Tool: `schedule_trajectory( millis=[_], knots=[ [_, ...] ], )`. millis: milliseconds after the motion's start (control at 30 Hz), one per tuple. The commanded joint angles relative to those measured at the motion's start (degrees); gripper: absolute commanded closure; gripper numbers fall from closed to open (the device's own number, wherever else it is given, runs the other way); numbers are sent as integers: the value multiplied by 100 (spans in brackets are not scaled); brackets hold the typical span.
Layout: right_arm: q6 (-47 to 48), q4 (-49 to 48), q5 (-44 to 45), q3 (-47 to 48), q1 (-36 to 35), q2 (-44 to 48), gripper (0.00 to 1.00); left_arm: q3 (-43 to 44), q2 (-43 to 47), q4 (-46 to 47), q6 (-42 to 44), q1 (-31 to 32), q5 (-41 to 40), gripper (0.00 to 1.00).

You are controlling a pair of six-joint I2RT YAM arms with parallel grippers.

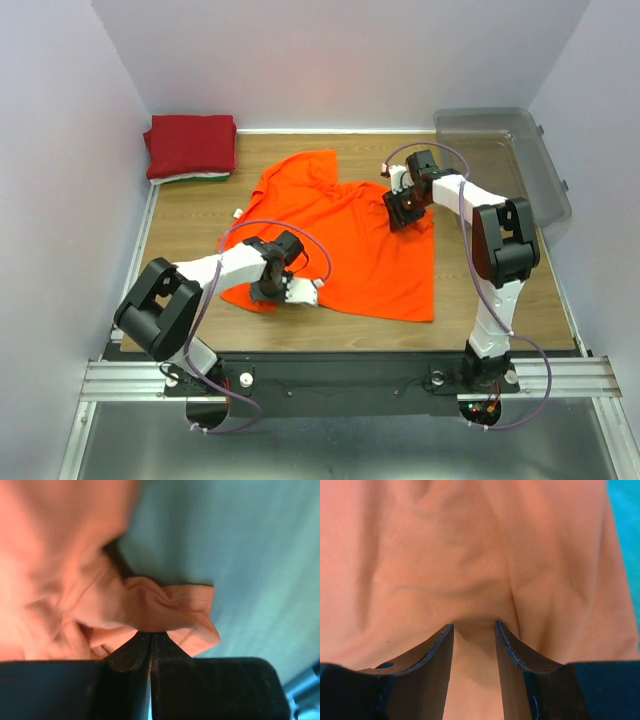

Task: Fold and stack the t-shirts
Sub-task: Move the tshirt to the center of the board

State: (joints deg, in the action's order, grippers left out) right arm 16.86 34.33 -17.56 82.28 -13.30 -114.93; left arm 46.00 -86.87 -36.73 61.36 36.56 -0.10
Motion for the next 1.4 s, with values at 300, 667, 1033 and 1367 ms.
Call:
schedule_trajectory(
  millis=[300,667,1033,1367],
  knots=[
    [230,-75,534,833,267,-609,55,1315,-672,-2355,43,2108,2637,90],
    [160,12,-115,614,284,532,50,2413,310,-2717,-502,796,3658,72],
    [-183,443,-792,219,258,982,43,1193,522,-1531,-731,80,2199,41],
    [-157,408,-855,-10,240,271,42,384,-57,-661,-924,474,1636,35]
  ],
)
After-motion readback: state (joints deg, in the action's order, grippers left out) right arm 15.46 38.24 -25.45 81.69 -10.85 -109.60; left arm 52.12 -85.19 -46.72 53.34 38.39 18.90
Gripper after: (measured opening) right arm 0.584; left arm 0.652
